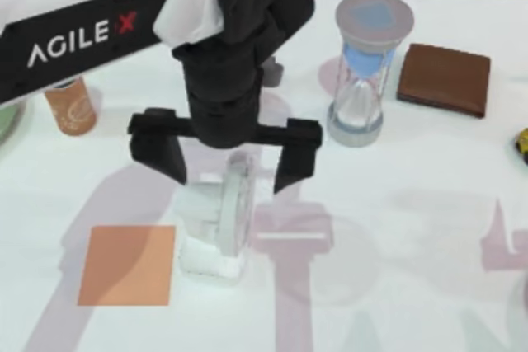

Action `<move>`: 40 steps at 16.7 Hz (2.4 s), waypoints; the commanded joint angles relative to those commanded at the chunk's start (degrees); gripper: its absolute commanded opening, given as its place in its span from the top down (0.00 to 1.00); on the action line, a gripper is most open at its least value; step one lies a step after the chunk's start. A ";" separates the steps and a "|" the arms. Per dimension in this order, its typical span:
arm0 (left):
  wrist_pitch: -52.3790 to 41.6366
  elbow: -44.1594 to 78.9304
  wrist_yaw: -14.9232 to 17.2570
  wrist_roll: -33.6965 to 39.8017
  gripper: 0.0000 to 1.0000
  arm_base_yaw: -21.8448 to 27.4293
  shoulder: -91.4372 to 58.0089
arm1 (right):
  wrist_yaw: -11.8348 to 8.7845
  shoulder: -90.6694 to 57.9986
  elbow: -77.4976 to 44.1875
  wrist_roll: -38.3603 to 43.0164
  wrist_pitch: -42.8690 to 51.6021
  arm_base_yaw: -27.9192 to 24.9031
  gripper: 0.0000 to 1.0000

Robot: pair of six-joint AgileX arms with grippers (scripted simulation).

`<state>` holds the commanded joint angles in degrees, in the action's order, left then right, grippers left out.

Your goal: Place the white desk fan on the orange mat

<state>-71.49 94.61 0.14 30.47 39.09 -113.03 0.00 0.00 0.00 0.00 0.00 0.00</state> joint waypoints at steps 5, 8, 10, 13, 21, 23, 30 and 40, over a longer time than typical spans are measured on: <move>0.87 -0.87 0.00 0.02 0.00 0.02 -0.04 | 0.00 0.00 0.00 0.00 0.00 0.00 0.00; 0.87 -0.87 0.00 0.02 0.23 0.02 -0.04 | 0.00 0.00 0.00 0.00 0.00 0.00 0.00; 0.87 -0.87 0.00 0.02 0.38 0.02 -0.04 | 0.00 0.00 0.00 0.00 0.00 0.00 0.00; 0.87 -0.87 0.00 0.02 0.60 0.02 -0.04 | 0.00 0.00 0.00 0.00 0.00 0.00 0.00; 0.87 -0.87 0.00 0.02 1.00 0.02 -0.04 | 0.00 0.00 0.00 0.00 0.00 0.00 0.00; 0.87 -0.87 0.00 0.02 1.00 0.02 -0.04 | 0.00 0.00 0.00 0.00 0.00 0.00 0.00; -1.53 1.67 0.11 0.22 1.00 -0.23 0.31 | 0.00 0.00 0.00 0.00 0.00 0.00 0.00; -10.36 10.60 0.11 0.07 1.00 -0.73 0.35 | 0.00 0.00 0.00 0.00 0.00 0.00 0.00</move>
<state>-81.85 105.21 0.25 30.54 38.36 -112.69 0.00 0.00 0.00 0.00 0.00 0.00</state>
